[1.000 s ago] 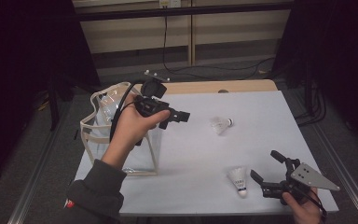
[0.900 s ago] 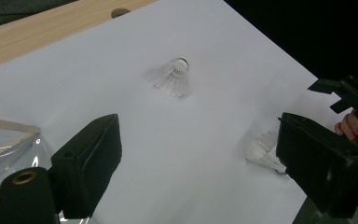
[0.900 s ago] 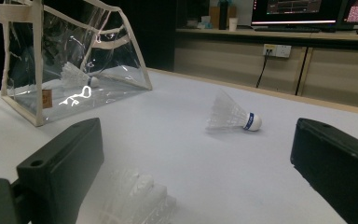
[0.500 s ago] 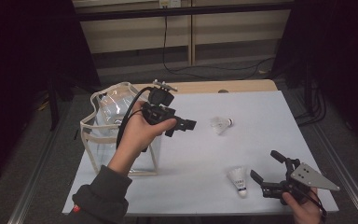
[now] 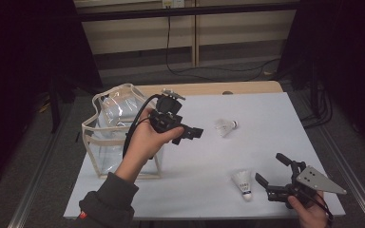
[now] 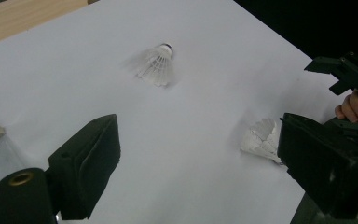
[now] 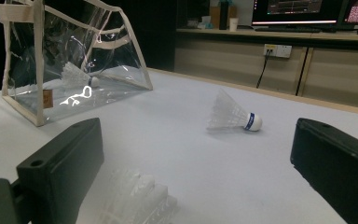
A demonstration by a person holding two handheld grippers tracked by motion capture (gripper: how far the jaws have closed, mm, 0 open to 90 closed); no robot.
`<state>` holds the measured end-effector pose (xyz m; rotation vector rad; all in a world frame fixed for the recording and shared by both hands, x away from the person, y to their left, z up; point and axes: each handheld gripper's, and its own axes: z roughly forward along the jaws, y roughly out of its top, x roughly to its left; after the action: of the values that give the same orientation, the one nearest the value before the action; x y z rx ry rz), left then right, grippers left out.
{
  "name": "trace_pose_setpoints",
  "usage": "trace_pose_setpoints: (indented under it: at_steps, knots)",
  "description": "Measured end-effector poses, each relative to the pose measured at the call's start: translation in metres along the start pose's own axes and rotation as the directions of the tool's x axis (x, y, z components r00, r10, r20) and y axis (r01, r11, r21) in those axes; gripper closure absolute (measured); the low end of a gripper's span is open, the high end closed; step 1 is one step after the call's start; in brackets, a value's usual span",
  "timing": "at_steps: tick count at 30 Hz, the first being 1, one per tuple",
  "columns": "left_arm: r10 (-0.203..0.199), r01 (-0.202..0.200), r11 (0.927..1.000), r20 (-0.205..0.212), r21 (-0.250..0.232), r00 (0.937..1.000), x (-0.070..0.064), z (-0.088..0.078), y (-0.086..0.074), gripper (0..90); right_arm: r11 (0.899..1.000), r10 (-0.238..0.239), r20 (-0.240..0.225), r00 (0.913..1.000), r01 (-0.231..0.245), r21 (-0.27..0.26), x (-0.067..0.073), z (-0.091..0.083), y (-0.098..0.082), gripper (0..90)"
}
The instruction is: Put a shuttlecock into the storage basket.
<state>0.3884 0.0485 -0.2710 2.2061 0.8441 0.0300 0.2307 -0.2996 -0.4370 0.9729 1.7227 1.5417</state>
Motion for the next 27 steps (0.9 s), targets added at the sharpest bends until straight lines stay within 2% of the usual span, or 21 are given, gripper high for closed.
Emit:
trace_pose_setpoints:
  at_steps: [27]
  knots:
    - [-0.002, 0.002, 0.9999, 0.038, 0.013, 0.9993, -0.004, 0.021, -0.018, 12.0, 1.0, -0.003, 0.0, 1.0, 0.003, 0.004, 0.0, 0.0, 0.0, 2.3]
